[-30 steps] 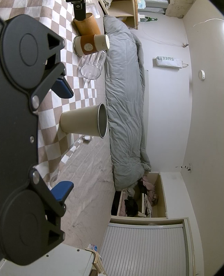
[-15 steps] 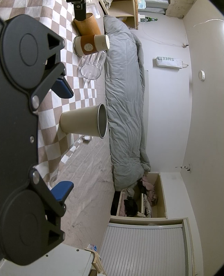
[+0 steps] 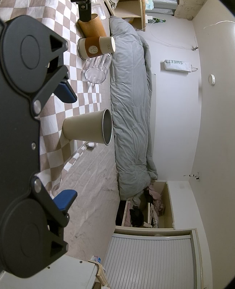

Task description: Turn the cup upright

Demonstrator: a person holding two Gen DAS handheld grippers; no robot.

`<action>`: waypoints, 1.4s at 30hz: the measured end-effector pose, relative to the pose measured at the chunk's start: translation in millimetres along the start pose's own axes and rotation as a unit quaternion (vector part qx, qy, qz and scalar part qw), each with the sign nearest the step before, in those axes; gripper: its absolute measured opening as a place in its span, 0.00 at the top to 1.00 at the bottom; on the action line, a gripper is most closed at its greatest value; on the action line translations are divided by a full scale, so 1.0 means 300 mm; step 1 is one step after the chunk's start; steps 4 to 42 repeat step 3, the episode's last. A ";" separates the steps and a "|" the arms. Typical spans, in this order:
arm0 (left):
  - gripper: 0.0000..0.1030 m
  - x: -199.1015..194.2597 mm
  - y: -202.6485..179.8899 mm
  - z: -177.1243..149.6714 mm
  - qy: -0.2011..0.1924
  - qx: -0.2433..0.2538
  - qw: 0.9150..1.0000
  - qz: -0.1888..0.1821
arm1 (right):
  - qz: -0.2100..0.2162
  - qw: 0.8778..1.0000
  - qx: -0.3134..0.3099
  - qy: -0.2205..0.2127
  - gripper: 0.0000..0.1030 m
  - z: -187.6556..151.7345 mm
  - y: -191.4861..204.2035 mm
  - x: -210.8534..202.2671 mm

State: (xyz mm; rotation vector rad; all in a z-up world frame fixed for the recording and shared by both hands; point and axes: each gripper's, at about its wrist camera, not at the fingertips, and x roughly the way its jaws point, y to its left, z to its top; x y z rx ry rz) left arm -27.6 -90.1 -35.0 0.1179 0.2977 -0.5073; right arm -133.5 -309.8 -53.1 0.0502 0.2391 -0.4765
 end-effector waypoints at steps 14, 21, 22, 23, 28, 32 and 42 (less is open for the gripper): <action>0.00 -0.002 -0.006 0.000 0.001 0.000 1.000 -0.002 | 0.000 1.000 0.001 0.000 0.00 0.000 0.000 0.000; 0.00 -0.002 -0.006 0.000 0.001 0.000 1.000 -0.002 | 0.000 1.000 0.001 0.000 0.00 0.000 0.000 0.000; 0.00 -0.002 -0.006 0.000 0.001 0.000 1.000 -0.002 | 0.000 1.000 0.001 0.000 0.00 0.000 0.000 0.000; 0.00 -0.002 -0.006 0.000 0.001 0.000 1.000 -0.002 | 0.000 1.000 0.001 0.000 0.00 0.000 0.000 0.000; 0.00 -0.002 -0.006 0.000 0.001 0.000 1.000 -0.002 | 0.000 1.000 0.001 0.000 0.00 0.000 0.000 0.000; 0.00 -0.002 -0.006 0.000 0.001 0.000 1.000 -0.002 | 0.000 1.000 0.001 0.000 0.00 0.000 0.000 0.000; 0.00 -0.002 -0.006 0.000 0.001 0.000 1.000 -0.002 | 0.000 1.000 0.001 0.000 0.00 0.000 0.000 0.000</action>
